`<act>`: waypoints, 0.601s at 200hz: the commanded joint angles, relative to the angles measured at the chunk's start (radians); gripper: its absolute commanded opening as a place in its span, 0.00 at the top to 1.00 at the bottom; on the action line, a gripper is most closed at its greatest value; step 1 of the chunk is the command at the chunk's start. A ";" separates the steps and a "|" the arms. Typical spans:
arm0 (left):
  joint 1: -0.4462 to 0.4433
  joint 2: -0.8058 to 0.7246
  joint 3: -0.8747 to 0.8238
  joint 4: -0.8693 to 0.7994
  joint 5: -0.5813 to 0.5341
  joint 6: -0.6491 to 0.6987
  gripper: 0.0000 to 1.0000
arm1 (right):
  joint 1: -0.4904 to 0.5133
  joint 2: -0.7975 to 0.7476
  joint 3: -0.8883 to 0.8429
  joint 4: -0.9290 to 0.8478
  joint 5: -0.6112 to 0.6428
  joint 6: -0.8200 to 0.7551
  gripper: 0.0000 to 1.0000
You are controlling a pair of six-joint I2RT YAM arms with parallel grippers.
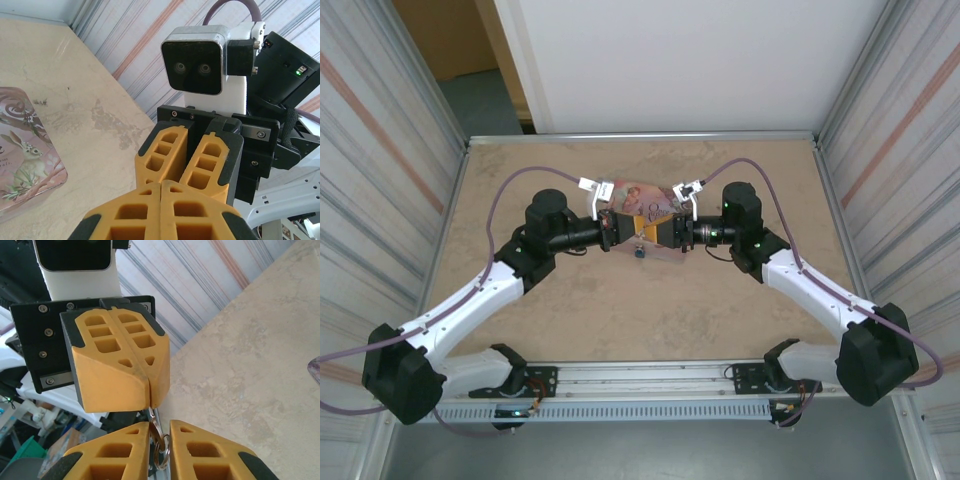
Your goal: Unlock a padlock with a key
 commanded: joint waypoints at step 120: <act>0.003 -0.033 -0.002 0.024 -0.020 0.014 1.00 | 0.009 0.001 0.010 -0.010 -0.007 -0.027 0.88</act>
